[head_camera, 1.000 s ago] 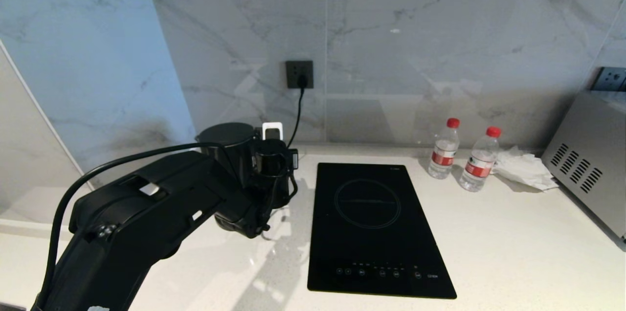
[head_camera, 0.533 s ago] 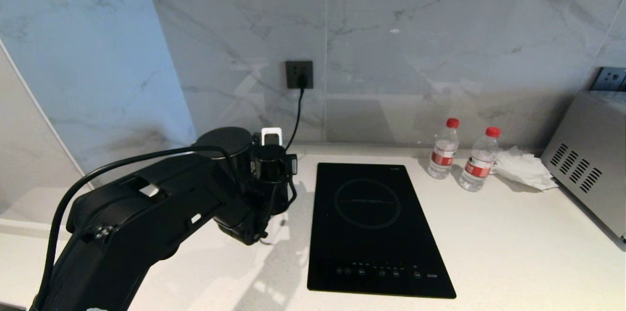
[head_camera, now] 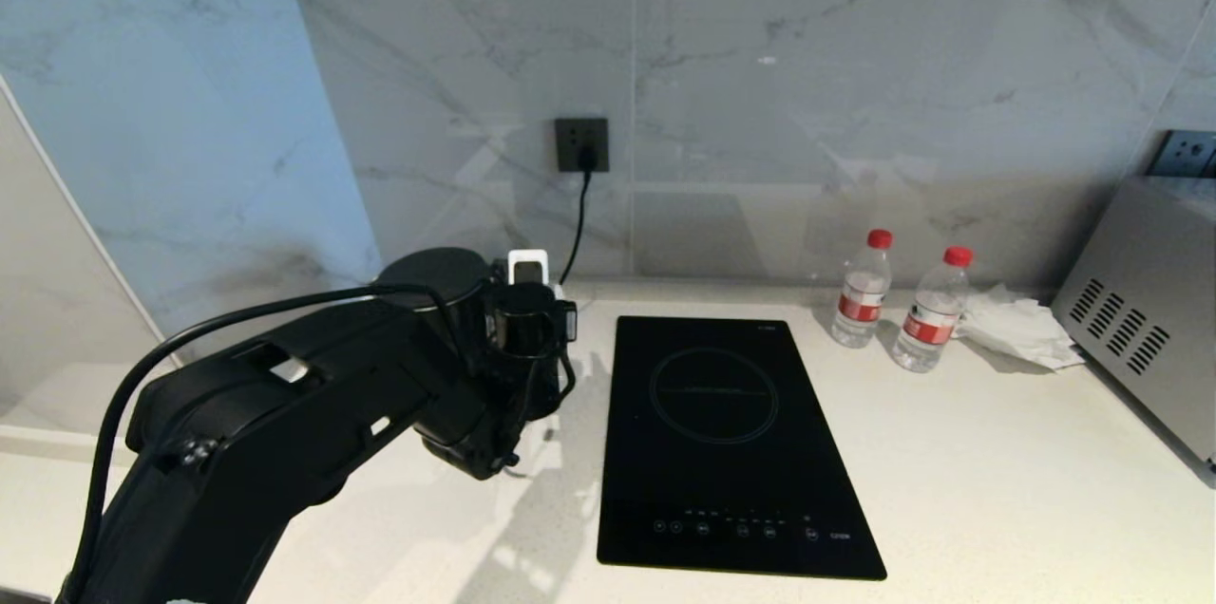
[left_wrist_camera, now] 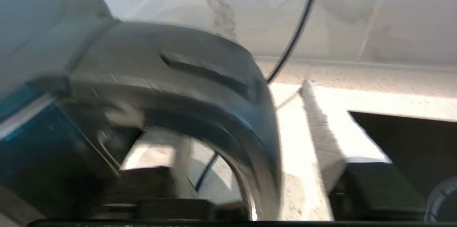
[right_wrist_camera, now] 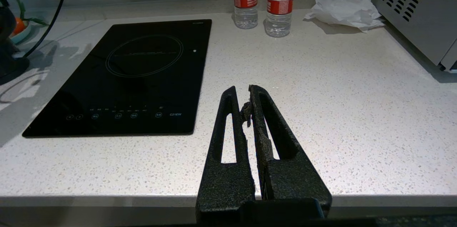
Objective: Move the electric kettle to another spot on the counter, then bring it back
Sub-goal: Place it on the power base
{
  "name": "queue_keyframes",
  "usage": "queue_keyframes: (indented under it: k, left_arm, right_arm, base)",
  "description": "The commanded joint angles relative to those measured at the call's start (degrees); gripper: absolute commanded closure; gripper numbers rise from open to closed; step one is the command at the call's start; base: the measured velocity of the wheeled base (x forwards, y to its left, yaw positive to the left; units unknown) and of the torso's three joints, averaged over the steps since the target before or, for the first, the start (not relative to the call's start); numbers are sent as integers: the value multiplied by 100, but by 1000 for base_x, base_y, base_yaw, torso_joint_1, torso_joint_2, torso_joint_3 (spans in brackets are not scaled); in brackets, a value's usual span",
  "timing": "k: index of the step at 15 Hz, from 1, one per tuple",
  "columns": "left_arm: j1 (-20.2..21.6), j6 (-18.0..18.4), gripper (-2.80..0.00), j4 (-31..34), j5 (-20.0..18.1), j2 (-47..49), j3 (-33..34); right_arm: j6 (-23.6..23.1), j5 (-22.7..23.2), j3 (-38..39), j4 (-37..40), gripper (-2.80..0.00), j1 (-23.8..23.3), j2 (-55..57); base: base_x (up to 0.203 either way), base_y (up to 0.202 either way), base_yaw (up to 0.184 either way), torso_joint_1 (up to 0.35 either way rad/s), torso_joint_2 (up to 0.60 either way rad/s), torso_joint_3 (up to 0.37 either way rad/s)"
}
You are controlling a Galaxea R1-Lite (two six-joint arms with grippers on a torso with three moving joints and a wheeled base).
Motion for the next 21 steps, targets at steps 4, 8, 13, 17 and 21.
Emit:
queue_keyframes:
  k: [4, 8, 13, 17, 21]
  left_arm:
    - [-94, -10, -280, -302, -13, -147, 634]
    - [-80, -17, -280, -626, -44, -177, 1022]
    - [-143, -10, -280, -969, -53, -238, 1460]
    - [-345, -16, -280, -980, -28, -252, 1535]
    - [-605, 22, -280, -1409, -1, -253, 1970]
  right_arm:
    - [2, 3, 0, 1, 0, 0, 9]
    - [2, 4, 0, 1, 0, 0, 9]
    - [2, 2, 0, 1, 0, 0, 9]
    - [2, 4, 0, 1, 0, 0, 9]
    - [2, -2, 0, 1, 0, 0, 9]
  base:
    - [0, 0, 0, 0, 0, 0]
    - [0, 0, 0, 0, 0, 0]
    - [0, 0, 0, 0, 0, 0]
    - [0, 0, 0, 0, 0, 0]
    - [0, 0, 0, 0, 0, 0]
